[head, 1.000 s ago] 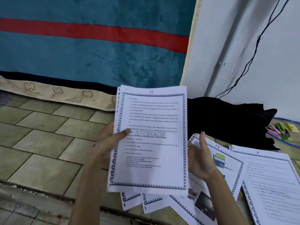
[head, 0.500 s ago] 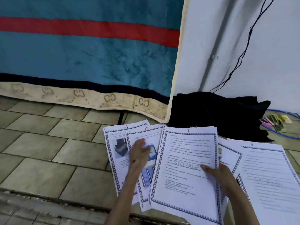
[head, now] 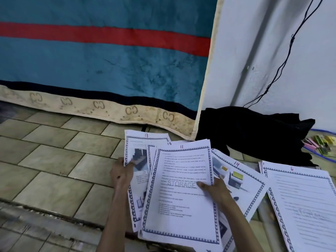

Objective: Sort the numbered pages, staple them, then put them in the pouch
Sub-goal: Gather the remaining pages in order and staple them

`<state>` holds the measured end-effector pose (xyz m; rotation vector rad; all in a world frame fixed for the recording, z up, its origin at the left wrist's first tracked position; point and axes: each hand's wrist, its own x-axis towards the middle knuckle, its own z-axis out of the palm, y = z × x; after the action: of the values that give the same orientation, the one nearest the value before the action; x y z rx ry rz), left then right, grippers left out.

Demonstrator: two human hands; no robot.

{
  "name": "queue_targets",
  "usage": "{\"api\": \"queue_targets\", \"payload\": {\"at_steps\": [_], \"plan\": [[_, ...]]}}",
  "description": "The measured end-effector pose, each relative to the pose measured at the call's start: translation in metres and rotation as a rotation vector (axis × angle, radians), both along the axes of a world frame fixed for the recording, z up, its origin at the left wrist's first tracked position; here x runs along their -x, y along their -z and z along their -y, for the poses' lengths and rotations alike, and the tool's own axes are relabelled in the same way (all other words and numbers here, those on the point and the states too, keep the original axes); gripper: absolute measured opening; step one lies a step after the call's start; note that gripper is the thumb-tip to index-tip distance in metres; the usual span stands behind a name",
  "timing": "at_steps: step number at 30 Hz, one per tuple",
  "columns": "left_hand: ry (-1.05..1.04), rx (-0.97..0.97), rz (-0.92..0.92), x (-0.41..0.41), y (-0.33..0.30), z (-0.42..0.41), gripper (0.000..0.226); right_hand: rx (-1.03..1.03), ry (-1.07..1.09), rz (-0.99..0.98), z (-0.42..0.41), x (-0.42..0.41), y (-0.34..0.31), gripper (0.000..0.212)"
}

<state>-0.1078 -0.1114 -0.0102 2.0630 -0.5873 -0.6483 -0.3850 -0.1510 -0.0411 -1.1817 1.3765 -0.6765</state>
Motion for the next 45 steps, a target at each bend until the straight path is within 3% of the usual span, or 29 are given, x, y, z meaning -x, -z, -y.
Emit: {"api": "queue_targets", "payload": {"at_steps": [5, 13, 21, 24, 27, 32, 38, 39, 42, 45], "plan": [[-0.161, 0.101, 0.135, -0.027, -0.049, -0.015, 0.029, -0.042, -0.005, 0.010, 0.003, 0.001, 0.001, 0.013], [-0.177, 0.394, 0.071, -0.043, -0.121, -0.045, 0.033, -0.068, -0.029, 0.075, 0.004, 0.004, 0.000, 0.022], [-0.167, 0.657, 0.120, -0.053, -0.142, -0.049, 0.042, -0.135, 0.070, 0.396, 0.000, 0.015, -0.008, 0.029], [-0.041, 0.679, 0.163, -0.056, -0.156, -0.053, 0.032, -0.210, 0.131, 0.543, 0.001, 0.028, -0.010, 0.038], [-0.043, 0.714, 0.160, -0.048, -0.160, -0.049, 0.033, -0.198, 0.207, 0.669, 0.005, 0.049, -0.015, 0.045], [0.092, 0.574, 0.077, -0.015, -0.154, -0.032, 0.022, -0.181, 0.282, 0.804, 0.006, 0.081, -0.030, 0.023], [0.314, 0.438, -0.300, 0.038, -0.105, 0.010, 0.021, -0.179, 0.172, 0.860, -0.004, 0.085, -0.049, 0.023], [0.356, 0.401, -0.366, 0.047, -0.099, 0.014, 0.019, -0.184, 0.137, 0.865, -0.005, 0.083, -0.051, 0.032], [0.492, 0.281, -0.422, 0.059, -0.089, 0.019, 0.014, -0.197, 0.046, 0.867, -0.007, 0.075, -0.050, 0.082], [0.599, 0.280, -0.414, 0.055, -0.093, 0.022, 0.018, -0.140, 0.034, 0.758, -0.010, 0.062, -0.058, 0.086]]}}
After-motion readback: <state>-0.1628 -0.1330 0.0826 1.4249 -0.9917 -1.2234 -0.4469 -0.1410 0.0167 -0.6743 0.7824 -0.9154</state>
